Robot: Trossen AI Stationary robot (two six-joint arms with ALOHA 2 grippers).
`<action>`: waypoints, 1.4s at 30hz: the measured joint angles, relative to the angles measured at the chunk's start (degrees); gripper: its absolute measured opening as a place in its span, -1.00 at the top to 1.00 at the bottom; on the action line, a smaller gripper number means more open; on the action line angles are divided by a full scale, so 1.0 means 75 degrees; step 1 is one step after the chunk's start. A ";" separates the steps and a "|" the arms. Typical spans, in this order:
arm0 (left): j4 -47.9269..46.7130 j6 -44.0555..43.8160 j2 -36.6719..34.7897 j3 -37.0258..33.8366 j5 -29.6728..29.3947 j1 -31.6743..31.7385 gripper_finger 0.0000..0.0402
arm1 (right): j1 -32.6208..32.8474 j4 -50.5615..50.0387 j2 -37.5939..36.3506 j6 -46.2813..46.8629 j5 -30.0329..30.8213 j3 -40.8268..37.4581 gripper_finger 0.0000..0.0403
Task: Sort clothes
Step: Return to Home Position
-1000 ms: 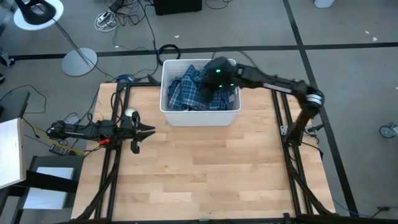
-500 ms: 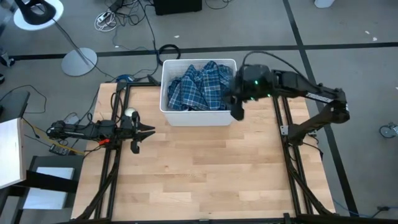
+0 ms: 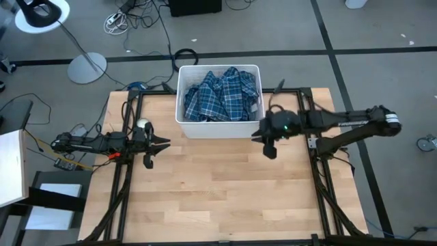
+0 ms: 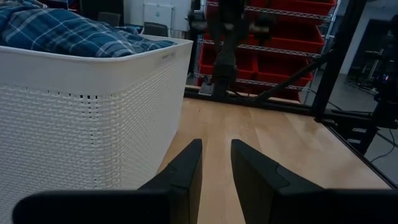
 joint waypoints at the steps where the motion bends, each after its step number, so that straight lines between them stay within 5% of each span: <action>1: 0.0003 0.0000 0.0001 0.0000 -0.0001 0.0001 0.56 | 0.0041 0.0549 -0.0251 -0.0003 -0.0024 -0.0516 0.58; 9: 0.0058 0.0000 0.0001 0.0000 0.0000 0.0000 0.55 | -0.0013 0.4329 -0.1676 0.0050 -0.0167 -0.4103 0.57; 17: 0.0071 0.0000 0.0001 0.0000 -0.0001 0.0000 0.56 | -0.0564 0.6747 -0.2355 0.0630 -0.0158 -0.6080 0.58; 26: 0.0086 0.0000 0.0001 0.0000 -0.0001 0.0001 0.56 | -0.0166 0.7036 -0.2974 0.1511 0.0394 -0.6783 0.58; 42: 0.0092 0.0000 0.0001 0.0000 -0.0003 0.0001 0.56 | 0.0656 0.6865 -0.4267 0.0871 0.1314 -0.7171 0.59</action>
